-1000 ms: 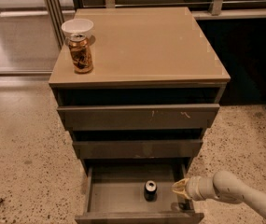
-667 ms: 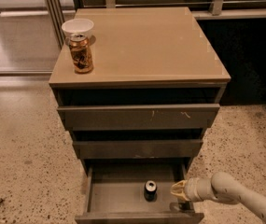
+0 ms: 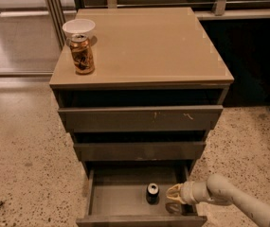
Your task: Pick pepsi can from bottom drawer and place on counter
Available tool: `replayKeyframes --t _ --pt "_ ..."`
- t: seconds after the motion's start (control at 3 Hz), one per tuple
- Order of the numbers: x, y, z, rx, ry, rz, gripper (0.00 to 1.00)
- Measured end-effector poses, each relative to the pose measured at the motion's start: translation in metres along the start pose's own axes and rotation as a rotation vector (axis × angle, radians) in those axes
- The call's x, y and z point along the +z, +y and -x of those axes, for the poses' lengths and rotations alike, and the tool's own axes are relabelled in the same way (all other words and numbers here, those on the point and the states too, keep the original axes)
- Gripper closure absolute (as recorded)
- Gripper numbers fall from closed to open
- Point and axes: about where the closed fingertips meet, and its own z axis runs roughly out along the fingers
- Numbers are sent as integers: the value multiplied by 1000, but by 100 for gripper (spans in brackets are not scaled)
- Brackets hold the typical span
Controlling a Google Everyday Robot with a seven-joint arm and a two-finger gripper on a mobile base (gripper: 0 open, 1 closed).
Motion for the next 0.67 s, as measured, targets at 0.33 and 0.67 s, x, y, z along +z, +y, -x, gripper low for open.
replayKeyframes --t 0.33,0.67 --pt "20 -1 -4 -26 -17 35 45" --pt "36 -2 -5 -60 -38 58 44"
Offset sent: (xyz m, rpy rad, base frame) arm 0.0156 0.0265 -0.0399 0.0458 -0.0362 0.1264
